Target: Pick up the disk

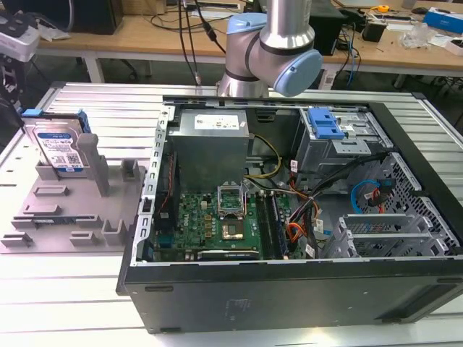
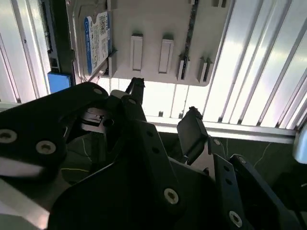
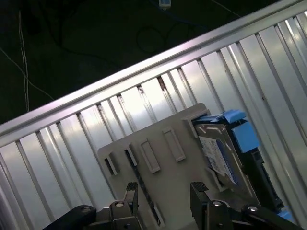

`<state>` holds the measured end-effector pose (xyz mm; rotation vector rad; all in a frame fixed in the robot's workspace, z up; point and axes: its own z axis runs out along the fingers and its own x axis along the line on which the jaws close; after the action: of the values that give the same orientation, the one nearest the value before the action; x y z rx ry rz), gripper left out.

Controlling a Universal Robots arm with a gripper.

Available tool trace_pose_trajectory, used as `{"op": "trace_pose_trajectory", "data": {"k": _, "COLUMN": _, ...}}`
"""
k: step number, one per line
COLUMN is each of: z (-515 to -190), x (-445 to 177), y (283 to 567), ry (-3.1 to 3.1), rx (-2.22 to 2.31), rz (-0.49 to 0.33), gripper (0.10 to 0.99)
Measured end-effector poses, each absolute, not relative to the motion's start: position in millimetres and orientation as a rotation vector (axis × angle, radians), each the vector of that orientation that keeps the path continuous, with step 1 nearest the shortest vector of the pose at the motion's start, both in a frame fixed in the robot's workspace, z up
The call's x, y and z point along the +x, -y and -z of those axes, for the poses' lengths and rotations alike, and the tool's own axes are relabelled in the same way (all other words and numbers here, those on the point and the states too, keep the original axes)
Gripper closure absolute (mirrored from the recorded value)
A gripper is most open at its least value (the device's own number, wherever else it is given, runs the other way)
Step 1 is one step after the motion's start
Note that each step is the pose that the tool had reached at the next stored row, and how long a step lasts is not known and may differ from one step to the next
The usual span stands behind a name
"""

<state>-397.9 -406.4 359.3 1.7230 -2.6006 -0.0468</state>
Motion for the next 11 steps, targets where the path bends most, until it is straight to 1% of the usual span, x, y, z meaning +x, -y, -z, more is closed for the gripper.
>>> {"op": "trace_pose_trajectory", "data": {"k": 11, "z": -357.7, "x": -397.6, "y": 406.3, "ry": 2.324, "rx": 2.075, "rz": 0.041, "gripper": 0.529}}
